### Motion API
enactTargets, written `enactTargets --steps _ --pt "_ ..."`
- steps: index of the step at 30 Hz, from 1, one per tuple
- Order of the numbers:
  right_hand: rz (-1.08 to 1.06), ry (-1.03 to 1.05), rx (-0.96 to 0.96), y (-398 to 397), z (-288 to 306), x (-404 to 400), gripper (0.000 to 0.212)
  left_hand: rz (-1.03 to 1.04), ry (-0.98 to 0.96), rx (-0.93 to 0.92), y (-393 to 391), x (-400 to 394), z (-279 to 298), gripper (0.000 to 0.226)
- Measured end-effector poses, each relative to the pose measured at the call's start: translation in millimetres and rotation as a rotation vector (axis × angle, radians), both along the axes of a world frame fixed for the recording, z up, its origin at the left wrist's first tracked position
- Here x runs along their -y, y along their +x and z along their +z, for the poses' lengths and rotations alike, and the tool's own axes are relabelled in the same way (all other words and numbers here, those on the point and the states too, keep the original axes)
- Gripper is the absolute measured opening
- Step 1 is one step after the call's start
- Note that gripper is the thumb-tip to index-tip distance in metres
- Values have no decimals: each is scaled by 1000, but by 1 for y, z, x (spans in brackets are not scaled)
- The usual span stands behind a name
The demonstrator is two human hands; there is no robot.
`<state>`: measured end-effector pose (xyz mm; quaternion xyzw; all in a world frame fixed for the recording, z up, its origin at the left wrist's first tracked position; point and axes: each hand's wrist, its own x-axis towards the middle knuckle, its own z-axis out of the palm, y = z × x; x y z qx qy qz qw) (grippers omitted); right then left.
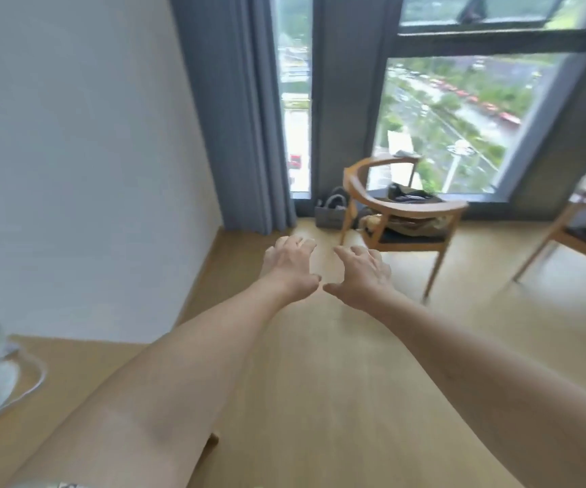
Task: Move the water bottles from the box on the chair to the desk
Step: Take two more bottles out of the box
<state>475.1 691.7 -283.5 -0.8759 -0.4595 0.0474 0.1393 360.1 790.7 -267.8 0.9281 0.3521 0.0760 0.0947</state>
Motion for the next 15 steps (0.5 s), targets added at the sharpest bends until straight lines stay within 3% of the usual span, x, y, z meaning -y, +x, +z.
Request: enactTargets --steps 9,15 --pt "-458 -42 -65 185 -21 83 77 -446 -77 -5 241 43 -23 72" --pt "-667 -73 -67 302 -9 102 80 -632 -131 43 390 49 -16 74"
